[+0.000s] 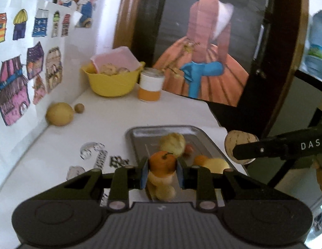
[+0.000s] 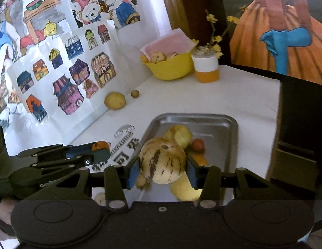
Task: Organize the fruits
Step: 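Carry the tangerine with the left tool onto the tray while the right tool carries the melon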
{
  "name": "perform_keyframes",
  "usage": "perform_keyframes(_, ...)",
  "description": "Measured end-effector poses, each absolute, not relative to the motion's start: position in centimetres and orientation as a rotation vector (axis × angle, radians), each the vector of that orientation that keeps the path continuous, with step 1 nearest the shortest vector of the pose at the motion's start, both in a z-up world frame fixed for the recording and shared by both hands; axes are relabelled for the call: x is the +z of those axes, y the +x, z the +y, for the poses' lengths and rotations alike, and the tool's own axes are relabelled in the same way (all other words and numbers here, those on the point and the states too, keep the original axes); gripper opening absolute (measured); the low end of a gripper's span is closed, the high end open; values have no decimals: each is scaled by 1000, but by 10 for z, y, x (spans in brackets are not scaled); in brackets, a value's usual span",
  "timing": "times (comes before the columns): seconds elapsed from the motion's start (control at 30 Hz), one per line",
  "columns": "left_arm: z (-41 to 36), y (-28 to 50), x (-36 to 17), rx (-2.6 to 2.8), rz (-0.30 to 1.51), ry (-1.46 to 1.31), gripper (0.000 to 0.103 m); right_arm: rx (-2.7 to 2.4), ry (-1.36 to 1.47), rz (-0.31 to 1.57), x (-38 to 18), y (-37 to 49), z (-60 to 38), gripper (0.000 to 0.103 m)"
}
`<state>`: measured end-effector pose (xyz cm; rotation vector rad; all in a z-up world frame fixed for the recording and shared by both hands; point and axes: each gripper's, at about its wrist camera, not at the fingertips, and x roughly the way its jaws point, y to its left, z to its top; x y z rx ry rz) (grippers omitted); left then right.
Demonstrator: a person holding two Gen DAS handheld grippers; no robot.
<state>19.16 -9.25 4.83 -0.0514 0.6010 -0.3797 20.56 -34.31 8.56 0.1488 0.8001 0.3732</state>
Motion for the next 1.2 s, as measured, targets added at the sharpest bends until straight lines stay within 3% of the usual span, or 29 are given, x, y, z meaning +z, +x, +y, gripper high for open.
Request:
perform_keyframes(0.53,-118,172,9,-386,699,14,31,315,147,749,18,155,-339,49)
perform_keyframes(1.2,-122,179,-11,-347,755,21,31,265,14,673,-8,150,-320,49)
